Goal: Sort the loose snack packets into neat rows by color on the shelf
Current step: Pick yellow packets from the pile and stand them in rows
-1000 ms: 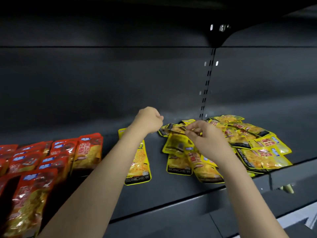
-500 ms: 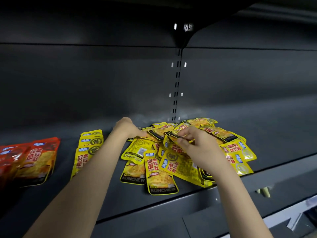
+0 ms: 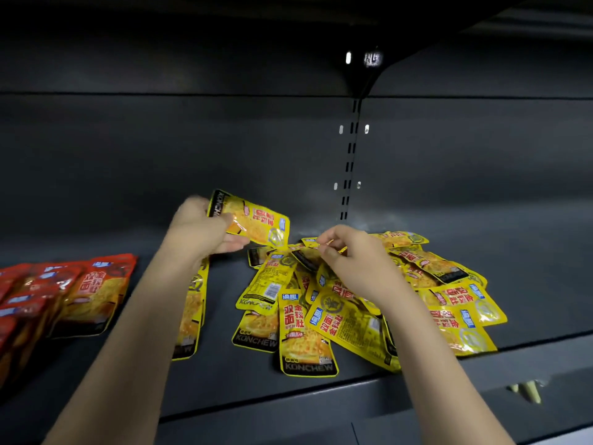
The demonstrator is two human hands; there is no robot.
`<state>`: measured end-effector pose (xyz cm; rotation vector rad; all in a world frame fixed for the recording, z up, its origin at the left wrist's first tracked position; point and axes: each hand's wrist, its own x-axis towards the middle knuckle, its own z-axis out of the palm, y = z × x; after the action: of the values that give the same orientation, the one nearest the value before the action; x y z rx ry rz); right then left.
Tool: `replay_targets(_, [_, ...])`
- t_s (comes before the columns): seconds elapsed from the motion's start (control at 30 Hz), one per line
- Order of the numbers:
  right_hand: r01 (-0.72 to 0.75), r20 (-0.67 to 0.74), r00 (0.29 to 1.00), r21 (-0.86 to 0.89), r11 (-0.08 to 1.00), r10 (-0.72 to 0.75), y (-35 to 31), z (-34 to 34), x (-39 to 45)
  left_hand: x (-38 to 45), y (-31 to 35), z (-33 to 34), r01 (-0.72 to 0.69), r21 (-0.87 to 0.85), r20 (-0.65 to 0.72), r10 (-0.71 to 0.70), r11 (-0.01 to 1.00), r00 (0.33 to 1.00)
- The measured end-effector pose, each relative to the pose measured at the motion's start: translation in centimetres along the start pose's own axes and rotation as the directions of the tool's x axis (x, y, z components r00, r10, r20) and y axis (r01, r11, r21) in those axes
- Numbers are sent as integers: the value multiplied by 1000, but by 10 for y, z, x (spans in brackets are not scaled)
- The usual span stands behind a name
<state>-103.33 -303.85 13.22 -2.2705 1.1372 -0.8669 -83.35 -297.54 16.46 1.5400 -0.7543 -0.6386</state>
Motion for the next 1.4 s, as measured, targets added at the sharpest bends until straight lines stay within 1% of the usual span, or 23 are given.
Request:
replay_targets(0.1, [15,53,999,-6,1000,-15,-7,6,12,-21,-10,-19,-47,-219,-140,16,975,990])
replay_targets(0.17, [5,83,997,-26,1000,-3,-12,12,22,-39,-20,-28,-75,-342,-172,16,937,985])
replay_targets(0.23, [-58,71,995,-81,995,64,-15,21,32,-55,-32,-38,-115,-504,-144,48,856,988])
replay_targets(0.27, [-106,50,992,-113,988,113,-15,26,36,-60,-37,-44,-128,-602,-100,85,788,991])
replay_targets(0.3, [-153,33,987,-146,977,159,-16,31,40,-65,-42,-49,-128,-656,-63,114,744,991])
replay_targets(0.37, [-220,64,969,-206,954,237,-21,38,42,-68,-53,-58,-123,-693,-25,147,711,989])
replay_targets(0.4, [-234,109,958,-241,942,266,-23,42,41,-67,-59,-61,-131,-698,-40,145,704,989])
replay_targets(0.43, [-229,150,948,-289,929,281,-27,46,39,-65,-62,-62,-138,-696,-74,120,705,990])
replay_targets(0.5, [-186,180,944,-407,894,278,-34,51,34,-65,-63,-64,-141,-676,-131,71,723,989])
replay_targets(0.53, [-173,180,943,-456,873,281,-39,54,32,-64,-65,-65,-133,-677,-132,59,724,989])
replay_targets(0.57, [-167,181,940,-495,853,289,-44,55,30,-64,-62,-65,-109,-653,-133,28,749,991])
replay_targets(0.63, [-160,196,930,-546,822,311,-50,60,30,-69,-57,-61,-112,-605,-148,27,788,989])
replay_targets(0.67, [-153,209,924,-565,811,320,-52,63,31,-68,-57,-61,-136,-596,-160,48,791,986])
replay_targets(0.73, [-138,234,911,-603,786,340,-53,70,33,-71,-55,-60,-123,-605,-136,50,786,989])
replay_targets(0.8, [-132,252,900,-622,772,357,-54,77,34,-68,-56,-62,-87,-653,-116,14,752,993])
replay_targets(0.87, [-128,262,902,-595,793,343,-54,82,36,-68,-55,-62,-75,-688,-89,19,722,996])
replay_targets(0.93, [-175,242,909,-520,836,340,-54,85,37,-70,-53,-62,-70,-688,-59,41,722,997])
replay_targets(1.03, [-279,179,918,-342,897,354,-52,88,41,-74,-47,-62,-57,-683,-6,73,728,997])
replay_targets(1.1, [-298,137,934,-216,930,331,-54,87,43,-74,-46,-64,-49,-661,18,82,749,996])
replay_targets(1.27, [-247,82,966,33,968,244,-65,79,37,-72,-44,-69,-28,-608,29,57,794,998])
replay_targets(1.33, [-231,61,972,130,964,225,-69,80,33,-71,-45,-69,-25,-576,5,34,817,999])
replay_targets(1.4, [-195,29,981,184,963,193,-72,83,29,-70,-47,-71,-3,-535,-25,-13,845,1000])
